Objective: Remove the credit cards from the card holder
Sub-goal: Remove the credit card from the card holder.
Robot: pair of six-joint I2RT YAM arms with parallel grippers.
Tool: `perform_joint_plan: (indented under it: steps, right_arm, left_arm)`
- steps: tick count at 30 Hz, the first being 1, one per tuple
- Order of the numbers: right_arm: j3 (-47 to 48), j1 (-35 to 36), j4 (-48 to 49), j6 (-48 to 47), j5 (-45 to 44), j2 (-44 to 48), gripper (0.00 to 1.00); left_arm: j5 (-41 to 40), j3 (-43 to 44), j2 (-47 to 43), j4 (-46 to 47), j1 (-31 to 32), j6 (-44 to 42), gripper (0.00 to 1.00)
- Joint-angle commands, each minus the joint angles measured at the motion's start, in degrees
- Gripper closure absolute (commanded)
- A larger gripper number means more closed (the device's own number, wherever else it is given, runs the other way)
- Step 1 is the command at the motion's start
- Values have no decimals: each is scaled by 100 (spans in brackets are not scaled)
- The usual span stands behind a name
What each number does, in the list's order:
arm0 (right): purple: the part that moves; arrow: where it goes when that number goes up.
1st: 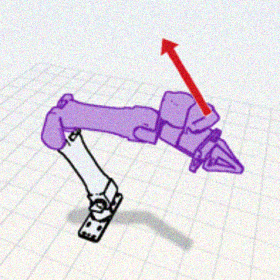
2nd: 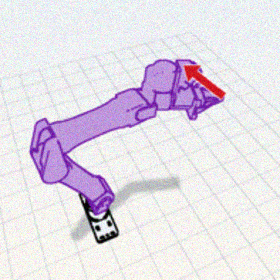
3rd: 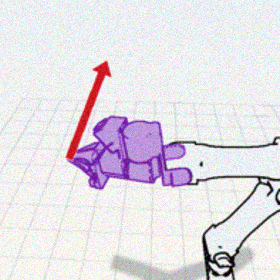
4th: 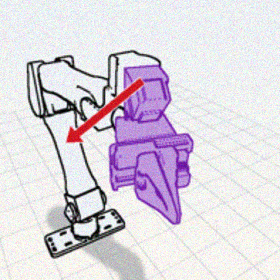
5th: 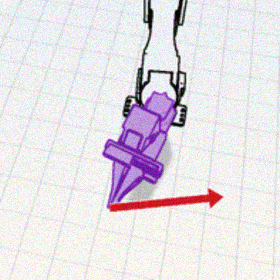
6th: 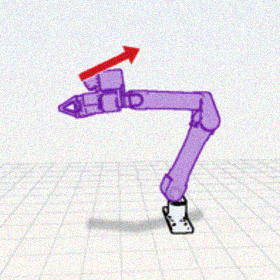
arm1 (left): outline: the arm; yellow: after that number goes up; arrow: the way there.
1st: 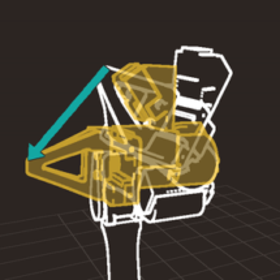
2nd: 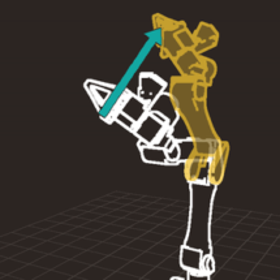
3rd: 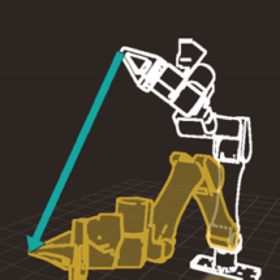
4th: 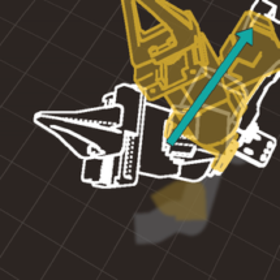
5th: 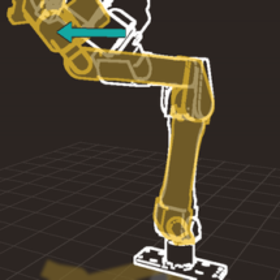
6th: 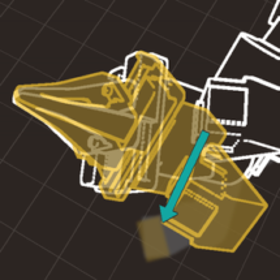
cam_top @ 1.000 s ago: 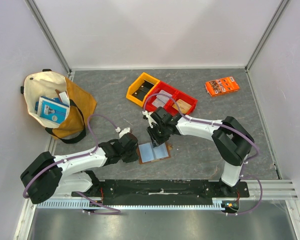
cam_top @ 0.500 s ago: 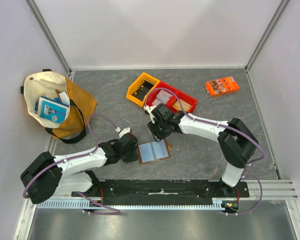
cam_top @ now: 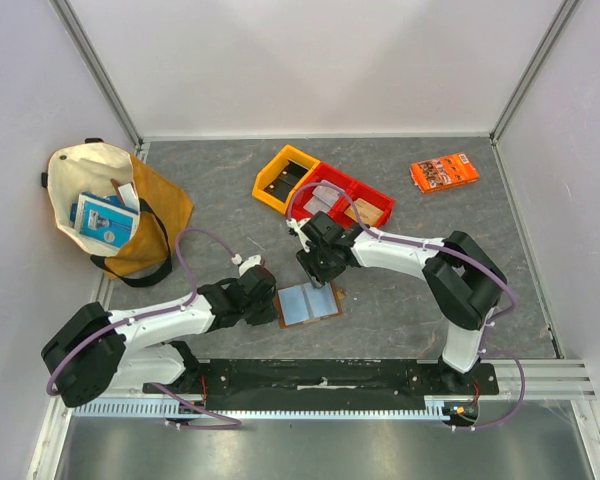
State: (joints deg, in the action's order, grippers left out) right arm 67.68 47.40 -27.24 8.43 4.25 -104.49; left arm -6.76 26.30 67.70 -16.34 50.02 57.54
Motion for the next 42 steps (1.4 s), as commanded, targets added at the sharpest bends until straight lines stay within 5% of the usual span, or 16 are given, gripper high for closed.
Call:
perform_joint_plan:
  steps: [1, 13, 23, 39, 42]
  right_arm:
    - [132, -11, 0, -87, 76, -54, 52]
    - [-44, -11, -62, -25, 260, -37, 51]
    - [-18, -11, -79, 45, 498, 25, 70]
    - [-106, -11, 149, 361, 1069, -168, 70]
    - [-123, -11, 149, 397, 1008, -221, 70]
  left_arm:
    - [44, -46, 120, -63, 34, -190, 98]
    - [52, -29, 129, -62, 34, -199, 98]
    - [88, -38, 147, -27, 25, -190, 98]
    - [202, -108, -46, 236, 34, -278, 98]
    - [71, -12, -292, 307, 192, -497, 90]
